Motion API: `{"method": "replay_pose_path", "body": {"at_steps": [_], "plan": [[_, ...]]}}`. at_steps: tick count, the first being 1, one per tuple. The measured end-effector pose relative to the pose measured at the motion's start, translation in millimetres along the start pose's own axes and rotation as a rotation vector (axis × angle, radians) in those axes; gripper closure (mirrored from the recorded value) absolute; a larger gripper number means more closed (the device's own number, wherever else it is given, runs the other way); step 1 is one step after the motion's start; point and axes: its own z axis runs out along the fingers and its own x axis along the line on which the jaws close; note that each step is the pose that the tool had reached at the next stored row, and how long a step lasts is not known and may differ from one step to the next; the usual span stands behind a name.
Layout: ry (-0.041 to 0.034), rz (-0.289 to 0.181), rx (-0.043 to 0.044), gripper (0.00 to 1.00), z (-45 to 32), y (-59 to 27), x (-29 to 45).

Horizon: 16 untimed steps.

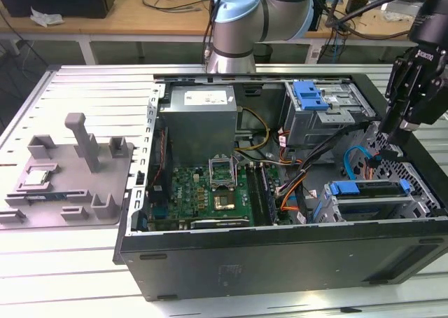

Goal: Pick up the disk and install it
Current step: 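Insert the first disk wire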

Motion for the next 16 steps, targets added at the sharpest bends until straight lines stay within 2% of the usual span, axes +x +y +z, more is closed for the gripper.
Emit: {"method": "replay_pose_path", "body": {"at_steps": [1, 5, 6, 7, 8, 9, 14, 16], "plan": [[0.0038, 0.001, 0.0009, 0.56, 0.1, 0.0, 0.0], [0.0065, 0.001, 0.0015, 0.56, 0.2, 0.0, -0.3], [0.0124, 0.002, 0.0033, 0.56, -0.1, 0.2, -1.3], [0.0308, 0.004, 0.0086, 0.56, -0.8, 1.3, -4.6], [0.0382, 0.005, 0.0107, 0.56, -0.7, 1.6, -5.8], [0.0419, 0.005, 0.0118, 0.56, -0.4, 1.7, -6.1], [0.0491, -0.007, 0.0183, 0.56, 6.0, -1.0, -9.0], [0.0519, -0.024, 0.0247, 0.56, 8.7, -1.2, -9.9]]}}
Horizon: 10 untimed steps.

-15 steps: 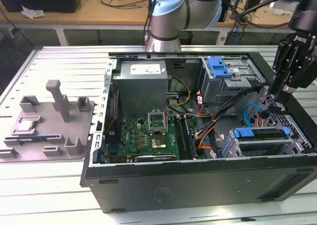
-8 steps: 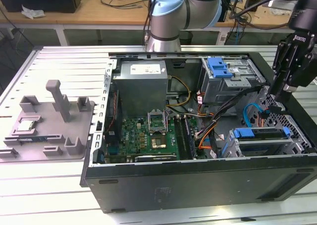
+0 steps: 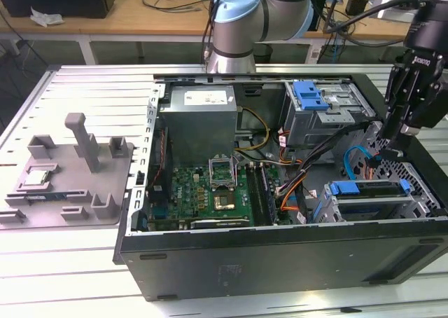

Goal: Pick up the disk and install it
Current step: 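Insert the first disk wire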

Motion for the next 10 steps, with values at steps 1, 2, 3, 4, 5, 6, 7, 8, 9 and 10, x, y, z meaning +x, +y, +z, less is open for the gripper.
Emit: {"method": "replay_pose_path", "body": {"at_steps": [1, 2, 3, 4, 5, 6, 7, 8, 9, 10], "plan": [[0.0024, -0.010, 0.0045, 0.58, 1.4, -0.1, -0.5], [0.0045, -0.029, 0.0116, 0.65, 2.9, -0.2, -1.1], [0.0071, -0.049, 0.0188, 0.65, 4.7, -0.3, -1.8], [0.0079, -0.051, 0.0196, 0.65, 6.1, 0.5, -2.3], [0.0078, -0.051, 0.0196, 0.65, 8.2, 1.5, -3.1], [0.0078, -0.051, 0.0197, 0.65, 9.7, 1.4, -3.7], [0.0079, -0.051, 0.0197, 0.65, 11.0, 1.5, -4.1], [0.0079, -0.051, 0.0197, 0.65, 11.7, 1.4, -4.4], [0.0081, -0.051, 0.0198, 0.65, 12.0, 1.4, -4.5], [0.0080, -0.051, 0.0196, 0.65, 12.5, 1.4, -4.7]]}}
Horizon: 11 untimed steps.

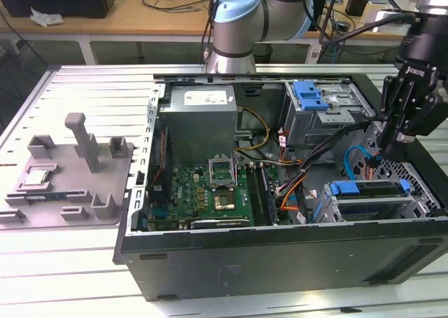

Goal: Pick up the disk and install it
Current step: 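Insert the first disk wire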

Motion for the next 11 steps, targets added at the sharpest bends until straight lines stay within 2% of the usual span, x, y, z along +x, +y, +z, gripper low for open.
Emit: {"method": "replay_pose_path", "body": {"at_steps": [5, 11], "plan": [[-0.0001, 0.001, -0.0003, 0.65, 1.6, -0.1, -0.4], [-0.0015, 0.014, -0.0055, 0.65, 3.4, -0.8, 2.6]]}}
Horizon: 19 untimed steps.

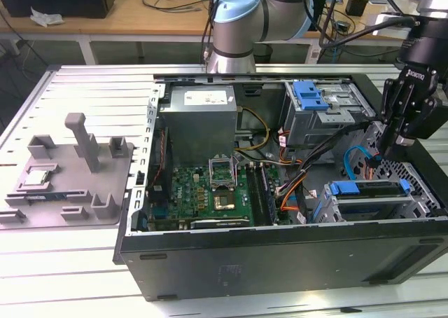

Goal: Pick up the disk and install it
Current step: 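Insert the first disk wire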

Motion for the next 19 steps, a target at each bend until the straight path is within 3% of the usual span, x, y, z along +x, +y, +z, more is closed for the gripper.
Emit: {"method": "replay_pose_path", "body": {"at_steps": [5, 7, 17, 18, 19], "plan": [[-0.0001, 0.003, -0.0012, 0.65, 0.5, -0.1, -0.2], [-0.0003, 0.006, -0.0021, 0.74, 0.9, -0.2, -0.4], [-0.0004, 0.008, -0.0032, 0.75, 1.3, -0.3, -0.6], [-0.0004, 0.008, -0.0032, 0.84, 1.3, -0.3, -0.6], [-0.0004, 0.008, -0.0032, 0.84, 1.4, -0.3, -0.6]]}}
